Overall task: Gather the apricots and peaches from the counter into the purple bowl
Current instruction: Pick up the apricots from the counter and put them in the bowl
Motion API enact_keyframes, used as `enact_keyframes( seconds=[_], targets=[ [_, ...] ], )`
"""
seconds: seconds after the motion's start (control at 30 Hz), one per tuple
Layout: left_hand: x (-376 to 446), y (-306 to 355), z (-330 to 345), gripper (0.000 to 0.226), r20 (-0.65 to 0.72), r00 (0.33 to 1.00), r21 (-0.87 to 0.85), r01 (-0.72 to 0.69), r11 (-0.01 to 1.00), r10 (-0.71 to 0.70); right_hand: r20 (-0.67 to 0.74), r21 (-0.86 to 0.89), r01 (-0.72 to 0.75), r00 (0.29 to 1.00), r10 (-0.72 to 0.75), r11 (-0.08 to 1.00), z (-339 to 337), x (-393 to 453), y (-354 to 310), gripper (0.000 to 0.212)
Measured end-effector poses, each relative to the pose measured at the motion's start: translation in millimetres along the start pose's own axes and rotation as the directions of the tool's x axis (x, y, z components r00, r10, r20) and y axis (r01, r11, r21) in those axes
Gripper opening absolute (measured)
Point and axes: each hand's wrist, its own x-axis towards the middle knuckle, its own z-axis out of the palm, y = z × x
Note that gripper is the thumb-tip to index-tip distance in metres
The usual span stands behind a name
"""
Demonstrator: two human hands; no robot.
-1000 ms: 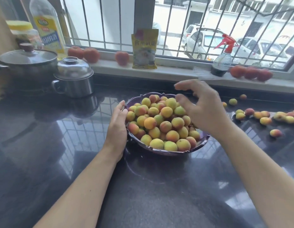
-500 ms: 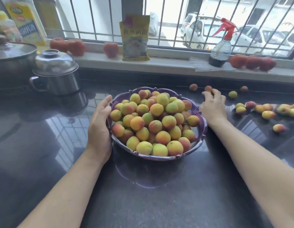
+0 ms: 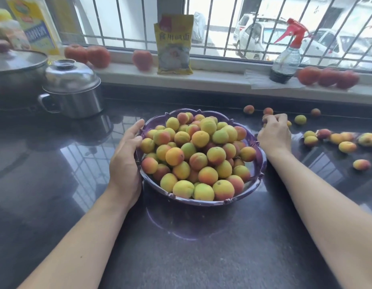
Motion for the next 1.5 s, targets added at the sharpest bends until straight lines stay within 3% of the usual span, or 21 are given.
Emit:
enact_keyframes(
  seconds=[0.23, 0.33, 0.47, 0.57, 0.63, 0.73, 0.83, 0.93, 1.03, 1.23, 1.5],
  targets=[
    [-7.1, 3.0, 6.5, 0.047, -0.007, 0.997, 0.053, -0.079, 0.995, 0.080, -0.049, 0.109, -0.035, 0.998, 0.040, 0.993, -6.3, -1.7, 2.7, 0.025],
    [-10.6, 7.4, 8.1, 0.051, -0.018, 0.997, 0.008, -0.075, 0.997, 0.076, -0.058, 0.256, -0.090, 0.993, 0.108, 0.962, -16.4, -7.9, 5.1, 0.026],
    [-13.9, 13.2, 8.4, 0.053, -0.062, 0.995, 0.031, -0.081, 0.996, 0.083, -0.020, 0.503, -0.182, 0.975, 0.222, 0.845, -49.7, -17.0, -0.3, 0.018],
    [-14.7, 13.0, 4.3, 0.046, -0.111, 0.988, 0.093, -0.100, 0.991, 0.110, 0.088, 0.677, -0.173, 0.984, 0.155, 0.716, -85.5, -23.1, -30.7, 0.018],
    [-16.9, 15.1, 1.6, 0.040, -0.148, 0.979, 0.113, -0.121, 0.986, 0.137, 0.139, 0.712, -0.135, 0.989, 0.050, 0.689, -114.1, -34.3, -59.0, 0.020],
    [-21.9, 17.2, 1.0, 0.036, -0.187, 0.965, 0.140, -0.161, 0.977, 0.186, 0.200, 0.681, 0.018, 0.957, -0.210, 0.732, -159.0, -60.4, -104.3, 0.026],
    [-23.2, 17.1, 1.0, 0.034, -0.201, 0.958, 0.141, -0.177, 0.974, 0.203, 0.329, 0.642, 0.176, 0.815, -0.476, 0.746, -181.5, -88.7, -141.8, 0.035],
    [-20.9, 16.7, 0.6, 0.036, -0.201, 0.961, 0.154, -0.158, 0.975, 0.187, 0.396, 0.411, 0.440, 0.703, -0.591, 0.798, -171.6, -106.6, -164.7, 0.032],
    [-18.9, 15.2, 0.2, 0.035, -0.183, 0.972, 0.148, -0.120, 0.982, 0.146, 0.430, 0.292, 0.571, 0.638, -0.639, 0.767, -155.8, -116.4, -176.3, 0.022],
    [-19.0, 15.5, 0.7, 0.032, -0.164, 0.980, 0.132, -0.090, 0.987, 0.111, 0.490, 0.125, 0.680, 0.591, -0.641, 0.722, -146.5, -122.3, -185.9, 0.020],
    [-17.2, 12.3, -1.0, 0.027, -0.129, 0.989, 0.145, -0.056, 0.988, 0.075, 0.493, 0.148, 0.675, 0.584, -0.645, 0.723, -147.6, -122.2, -187.0, 0.021]
  ],
)
